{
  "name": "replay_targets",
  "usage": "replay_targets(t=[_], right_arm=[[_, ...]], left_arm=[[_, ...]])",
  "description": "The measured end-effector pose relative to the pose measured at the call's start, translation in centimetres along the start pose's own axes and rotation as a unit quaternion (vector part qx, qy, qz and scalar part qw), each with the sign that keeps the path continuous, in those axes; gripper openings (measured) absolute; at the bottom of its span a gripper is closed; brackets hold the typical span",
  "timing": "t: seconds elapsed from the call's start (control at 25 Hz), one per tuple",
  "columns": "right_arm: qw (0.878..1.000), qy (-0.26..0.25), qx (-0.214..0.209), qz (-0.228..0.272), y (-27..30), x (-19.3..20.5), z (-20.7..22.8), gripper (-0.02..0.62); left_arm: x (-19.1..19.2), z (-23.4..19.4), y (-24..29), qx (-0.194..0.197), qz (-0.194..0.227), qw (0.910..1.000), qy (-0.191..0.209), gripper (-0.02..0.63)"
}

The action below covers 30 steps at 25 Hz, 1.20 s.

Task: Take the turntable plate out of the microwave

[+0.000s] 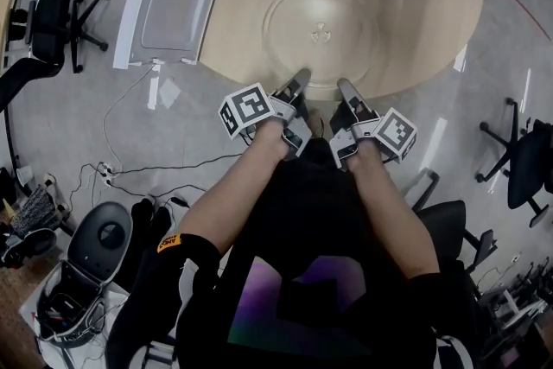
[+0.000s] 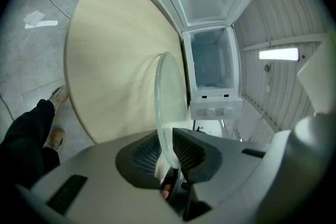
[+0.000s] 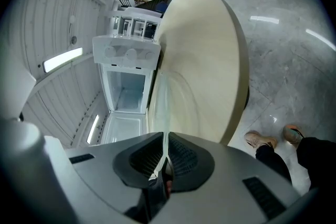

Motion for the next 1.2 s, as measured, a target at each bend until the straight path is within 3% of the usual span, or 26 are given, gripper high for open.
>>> replay_targets(t=[0.24, 0.44, 0.64, 1.2], right_arm=[[1.0, -0.002, 0.012, 0.005, -0.1, -0.5, 0.0, 0.041], [1.0, -0.008, 0.009, 0.005, 0.0, -0.4, 0.1, 0.041], [0.999, -0.007, 0.036, 0.003, 0.2, -0.7, 0.8, 0.041], [0.994, -0.014, 0.095, -0.057, -0.6, -0.1, 0.3, 0.043]], left_arm=[[0.1, -0.3, -1.4, 0.006, -0.039, 0.9992, 0.01, 0.094], [0.6, -0.6, -2.1, 0.002, -0.034, 0.9994, 0.0, 0.093], [0.9, -0.6, -1.7, -0.02, -0.02, 0.9996, -0.002, 0.091], [0.5, -0.8, -1.7, -0.04, 0.014, 0.9991, -0.003, 0.08]])
Point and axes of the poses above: the fingertips, and each gripper's own axes: y forward along the fingers, z to its right, x out of its underside, the point moved 7 cm from there along -y, backward along the fingers, and after that the axes turned 1 degree about z, right-handed, at the moved point
